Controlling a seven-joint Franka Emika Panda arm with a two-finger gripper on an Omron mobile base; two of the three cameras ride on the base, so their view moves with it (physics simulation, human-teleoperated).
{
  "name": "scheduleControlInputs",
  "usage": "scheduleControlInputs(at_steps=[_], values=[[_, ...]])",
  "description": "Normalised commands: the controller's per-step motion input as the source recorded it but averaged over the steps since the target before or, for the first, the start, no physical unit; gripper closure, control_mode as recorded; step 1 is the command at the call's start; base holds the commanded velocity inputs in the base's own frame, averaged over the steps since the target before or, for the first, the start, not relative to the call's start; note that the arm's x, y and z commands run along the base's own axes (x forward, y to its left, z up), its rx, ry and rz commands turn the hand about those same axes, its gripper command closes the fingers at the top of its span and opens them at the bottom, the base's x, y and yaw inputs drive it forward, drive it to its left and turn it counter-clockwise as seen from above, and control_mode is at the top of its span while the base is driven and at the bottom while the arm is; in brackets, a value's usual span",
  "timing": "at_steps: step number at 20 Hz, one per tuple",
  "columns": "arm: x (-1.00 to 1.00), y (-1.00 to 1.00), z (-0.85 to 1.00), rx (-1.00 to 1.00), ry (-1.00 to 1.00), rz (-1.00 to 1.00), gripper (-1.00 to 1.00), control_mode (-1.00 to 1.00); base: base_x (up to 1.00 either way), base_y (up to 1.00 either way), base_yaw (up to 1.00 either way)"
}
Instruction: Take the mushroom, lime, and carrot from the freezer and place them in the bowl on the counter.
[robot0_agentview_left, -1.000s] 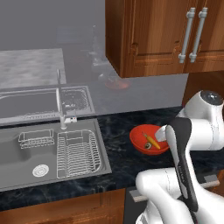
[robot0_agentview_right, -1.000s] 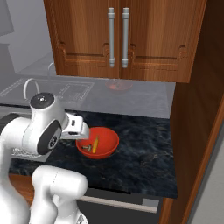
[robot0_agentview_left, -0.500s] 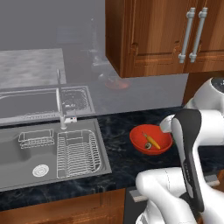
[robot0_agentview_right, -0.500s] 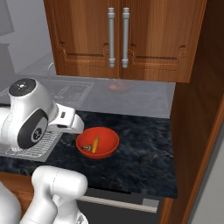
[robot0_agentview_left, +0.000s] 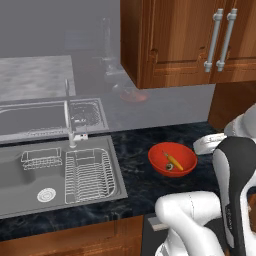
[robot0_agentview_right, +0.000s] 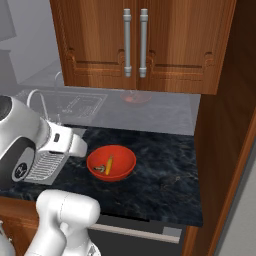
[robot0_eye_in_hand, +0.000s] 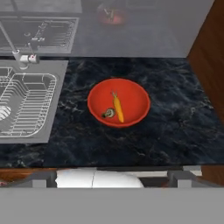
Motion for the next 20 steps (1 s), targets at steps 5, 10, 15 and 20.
scheduleControlInputs(at_steps=[5,10,15,20], values=[[-0.12,0.0,0.16,0.0,-0.09,0.0,-1.0,-1.0,0.0,0.0,0.0],[-0.03,0.01,0.21,0.0,-0.06,0.0,-1.0,-1.0,0.0,0.0,0.0],[-0.05,0.0,0.03,0.0,-0.01,0.0,-1.0,1.0,-0.53,0.0,0.0],[0.0,0.0,0.0,0.0,0.0,0.0,-1.0,1.0,-1.0,-0.12,0.0]])
